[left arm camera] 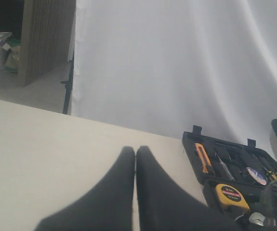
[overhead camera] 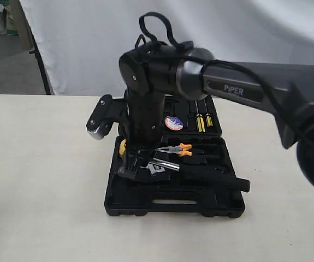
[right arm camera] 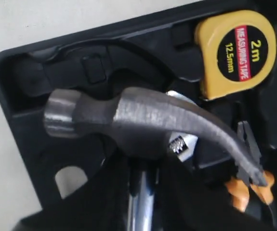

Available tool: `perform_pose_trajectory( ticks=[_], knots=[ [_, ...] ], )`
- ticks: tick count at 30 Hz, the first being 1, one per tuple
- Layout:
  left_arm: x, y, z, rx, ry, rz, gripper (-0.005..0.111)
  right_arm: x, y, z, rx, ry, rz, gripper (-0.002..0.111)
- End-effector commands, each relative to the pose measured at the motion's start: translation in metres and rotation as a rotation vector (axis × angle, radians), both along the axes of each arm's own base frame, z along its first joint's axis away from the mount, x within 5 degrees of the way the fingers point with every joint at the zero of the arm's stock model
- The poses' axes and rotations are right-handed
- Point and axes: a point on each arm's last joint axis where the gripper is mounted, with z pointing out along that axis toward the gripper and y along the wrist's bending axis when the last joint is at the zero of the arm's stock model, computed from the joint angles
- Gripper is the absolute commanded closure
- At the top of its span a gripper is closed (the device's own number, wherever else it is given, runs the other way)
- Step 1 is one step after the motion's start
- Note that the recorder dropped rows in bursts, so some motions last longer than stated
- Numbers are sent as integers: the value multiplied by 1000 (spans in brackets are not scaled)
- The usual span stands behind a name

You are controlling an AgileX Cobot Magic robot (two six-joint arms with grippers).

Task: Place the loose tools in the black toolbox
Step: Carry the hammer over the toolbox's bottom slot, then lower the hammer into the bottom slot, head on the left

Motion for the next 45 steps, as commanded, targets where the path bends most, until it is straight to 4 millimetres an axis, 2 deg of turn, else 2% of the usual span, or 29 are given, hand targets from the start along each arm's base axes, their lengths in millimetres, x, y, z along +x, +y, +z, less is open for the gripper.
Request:
perform_pose_trajectory(
  ticks=[1, 7, 15, 28, 30, 31, 32, 33, 35, 36, 38, 40, 43, 44, 45],
  knots=[
    [-1, 1, 2, 2, -13, 26, 106, 4, 7, -30, -15, 29, 111, 109],
    [-1, 1, 2, 2, -13, 26, 106, 1, 10, -54, -87, 56, 211, 109],
    [-1, 1, 2, 2, -13, 26, 106, -2, 11, -58, -119, 70, 315, 109],
    [-1, 1, 2, 2, -13, 26, 106, -1, 12, -70, -133, 82, 329, 108],
    [-1, 1, 2, 2, -13, 26, 106, -1, 13, -70, -119, 72, 307, 97],
    [-1, 1, 2, 2, -13, 26, 106, 0, 13, -70, -118, 71, 307, 78],
    [-1, 1, 2, 2, -13, 26, 106, -1, 13, -70, -122, 75, 307, 70],
    [-1, 1, 2, 2, -13, 26, 106, -1, 12, -69, -125, 79, 306, 52],
    [-1, 1, 2, 2, -13, 26, 106, -2, 11, -54, -112, 69, 284, 44],
    [-1, 1, 2, 2, -13, 26, 106, -2, 11, -45, -98, 55, 279, 45],
    [-1, 1, 2, 2, -13, 26, 106, -1, 10, -6, -34, -9, 261, 51],
    [-1, 1, 2, 2, -13, 26, 106, -2, 7, 18, 7, -44, 246, 61],
    [-1, 1, 2, 2, -13, 26, 106, -6, 8, 24, 40, -24, 238, 80],
    [-1, 1, 2, 2, -13, 26, 106, -6, 10, 18, 40, -4, 235, 89],
    [-1, 1, 2, 2, -13, 26, 106, -6, 11, 12, 35, 7, 234, 94]
  ],
)
